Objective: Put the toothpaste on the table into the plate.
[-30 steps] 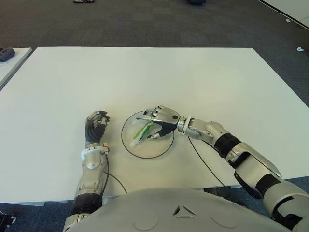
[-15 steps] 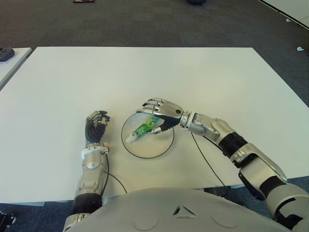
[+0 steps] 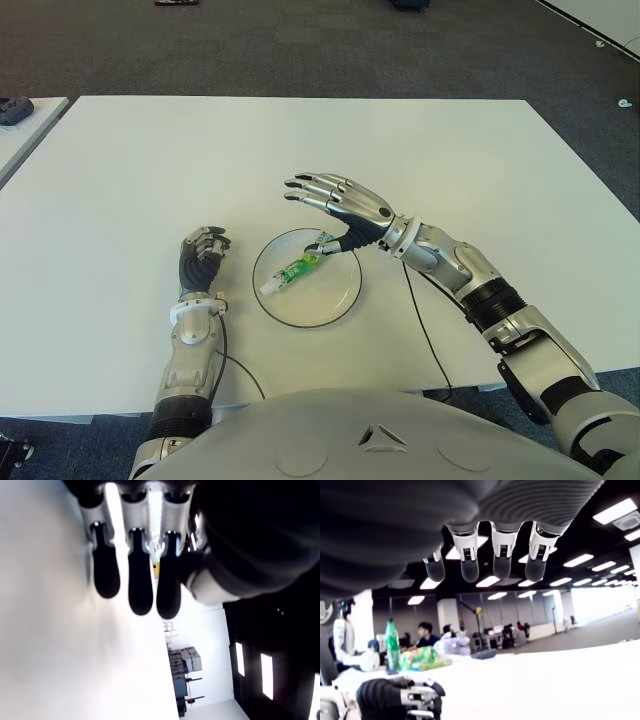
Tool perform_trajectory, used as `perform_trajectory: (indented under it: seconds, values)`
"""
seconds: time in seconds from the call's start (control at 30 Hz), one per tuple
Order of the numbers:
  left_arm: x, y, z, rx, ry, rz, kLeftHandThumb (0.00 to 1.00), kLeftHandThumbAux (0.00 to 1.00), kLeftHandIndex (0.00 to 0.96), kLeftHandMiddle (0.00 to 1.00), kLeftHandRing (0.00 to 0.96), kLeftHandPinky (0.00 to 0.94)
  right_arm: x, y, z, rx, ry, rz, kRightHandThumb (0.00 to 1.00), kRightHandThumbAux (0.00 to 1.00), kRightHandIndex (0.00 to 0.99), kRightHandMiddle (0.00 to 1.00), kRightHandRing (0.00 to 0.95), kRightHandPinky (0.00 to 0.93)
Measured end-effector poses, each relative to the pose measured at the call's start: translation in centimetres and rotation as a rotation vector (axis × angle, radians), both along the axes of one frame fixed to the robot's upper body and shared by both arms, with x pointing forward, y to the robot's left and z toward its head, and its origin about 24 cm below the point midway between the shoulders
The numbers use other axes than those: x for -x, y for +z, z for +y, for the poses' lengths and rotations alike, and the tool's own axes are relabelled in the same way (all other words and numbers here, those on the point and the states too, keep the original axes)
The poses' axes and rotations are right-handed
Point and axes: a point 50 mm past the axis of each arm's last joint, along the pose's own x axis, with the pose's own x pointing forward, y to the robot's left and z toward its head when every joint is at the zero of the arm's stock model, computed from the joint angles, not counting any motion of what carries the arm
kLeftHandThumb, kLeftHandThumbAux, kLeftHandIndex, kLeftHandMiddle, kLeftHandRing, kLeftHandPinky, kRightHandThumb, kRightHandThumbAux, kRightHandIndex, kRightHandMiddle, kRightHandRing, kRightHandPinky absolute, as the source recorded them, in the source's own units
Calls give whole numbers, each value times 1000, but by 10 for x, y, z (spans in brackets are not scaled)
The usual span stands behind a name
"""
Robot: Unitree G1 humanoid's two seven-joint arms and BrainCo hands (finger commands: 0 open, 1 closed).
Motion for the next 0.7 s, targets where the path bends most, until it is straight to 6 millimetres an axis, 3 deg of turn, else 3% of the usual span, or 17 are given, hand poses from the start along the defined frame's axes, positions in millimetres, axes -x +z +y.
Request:
perform_trajectory:
  seconds: [0.43,0.7]
  values:
    - [-6,1,-2,8,-37,17,699,721,428,533,524,500,3,-1,-20,-218,-295,123,478,466,0,0,0,0]
    - [-10,2,-6,7,-54,21,700,721,429,539,528,501,13,-17,-34,-421,-478,213,472,623,16,27,25,99]
